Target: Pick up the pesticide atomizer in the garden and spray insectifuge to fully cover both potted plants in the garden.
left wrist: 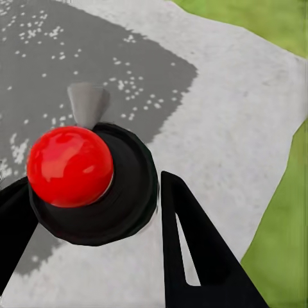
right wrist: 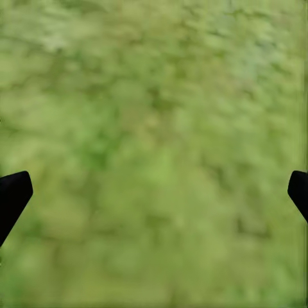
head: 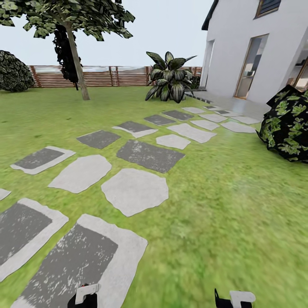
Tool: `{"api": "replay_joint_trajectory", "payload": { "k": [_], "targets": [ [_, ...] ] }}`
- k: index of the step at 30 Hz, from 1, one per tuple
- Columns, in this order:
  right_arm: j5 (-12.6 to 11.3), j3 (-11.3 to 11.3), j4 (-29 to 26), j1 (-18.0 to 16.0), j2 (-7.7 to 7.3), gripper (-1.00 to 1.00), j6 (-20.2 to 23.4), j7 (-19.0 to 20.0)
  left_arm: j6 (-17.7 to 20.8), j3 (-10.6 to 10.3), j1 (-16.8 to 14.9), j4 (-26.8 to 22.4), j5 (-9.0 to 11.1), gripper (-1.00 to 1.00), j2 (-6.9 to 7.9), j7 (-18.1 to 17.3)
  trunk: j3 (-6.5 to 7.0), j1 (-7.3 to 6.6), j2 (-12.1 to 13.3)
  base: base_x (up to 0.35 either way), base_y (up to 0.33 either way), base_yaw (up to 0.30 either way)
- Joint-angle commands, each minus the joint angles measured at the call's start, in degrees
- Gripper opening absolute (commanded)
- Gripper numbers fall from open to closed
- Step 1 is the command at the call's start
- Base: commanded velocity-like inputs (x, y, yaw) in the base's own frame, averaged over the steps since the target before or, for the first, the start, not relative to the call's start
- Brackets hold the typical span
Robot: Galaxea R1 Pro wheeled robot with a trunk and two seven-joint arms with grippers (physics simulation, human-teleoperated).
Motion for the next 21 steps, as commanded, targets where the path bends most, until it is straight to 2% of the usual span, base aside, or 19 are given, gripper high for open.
{"api": "replay_joint_trajectory", "payload": {
  "k": [1, 4, 11, 21],
  "targets": [
    [0.0, 0.0, 0.0, 0.0, 0.0, 1.0, -0.2, -0.2, -0.2, -0.1, 0.0, 0.0, 0.2, -1.0, 0.01, 0.0, 0.14, -0.24, 0.4, 0.0, 0.0, 0.0],
    [0.0, 0.0, 0.0, 0.0, 0.0, 1.0, -0.2, -0.2, -0.2, -0.1, 0.0, 0.0, 0.2, -1.0, 0.01, 0.0, 0.68, -0.9, 1.6, 0.0, 0.0, 0.0],
    [0.1, 0.0, 0.0, 0.0, 0.0, 1.0, -0.2, -0.2, -0.1, -0.1, 0.0, 0.0, 0.3, -1.0, 0.01, 0.0, 0.68, -0.9, 1.6, 0.0, 0.0, 0.029],
    [0.1, 0.1, 0.1, 0.0, 0.07, 1.0, -0.2, -0.2, -0.1, -0.1, 0.0, 0.1, 0.3, -1.0, -0.07, 0.0, 0.68, -0.9, 1.6, 0.0, 0.0, 0.253]
  ]
}}
